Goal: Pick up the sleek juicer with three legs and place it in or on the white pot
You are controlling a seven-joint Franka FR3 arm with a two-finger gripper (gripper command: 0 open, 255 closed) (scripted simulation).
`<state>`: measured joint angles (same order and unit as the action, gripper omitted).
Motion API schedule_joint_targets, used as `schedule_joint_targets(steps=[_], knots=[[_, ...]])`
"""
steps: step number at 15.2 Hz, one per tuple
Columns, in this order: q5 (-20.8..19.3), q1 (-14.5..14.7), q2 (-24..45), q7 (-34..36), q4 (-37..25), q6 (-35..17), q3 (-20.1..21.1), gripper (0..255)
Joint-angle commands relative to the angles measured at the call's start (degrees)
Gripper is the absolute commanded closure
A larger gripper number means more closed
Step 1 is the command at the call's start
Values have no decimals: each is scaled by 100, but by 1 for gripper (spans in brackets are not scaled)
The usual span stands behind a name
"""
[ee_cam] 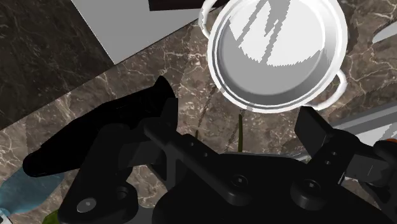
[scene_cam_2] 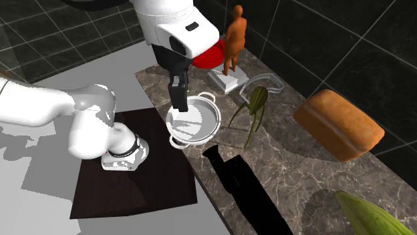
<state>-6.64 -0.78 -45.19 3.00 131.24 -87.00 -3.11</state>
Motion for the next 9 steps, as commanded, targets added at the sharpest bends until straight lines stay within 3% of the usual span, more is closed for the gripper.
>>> schedule_joint_targets(steps=[1, 9], knots=[[0, 0, 0, 0, 0, 0, 0, 0], [256, 103, 2447, -249, -1810, 124, -238, 0]])
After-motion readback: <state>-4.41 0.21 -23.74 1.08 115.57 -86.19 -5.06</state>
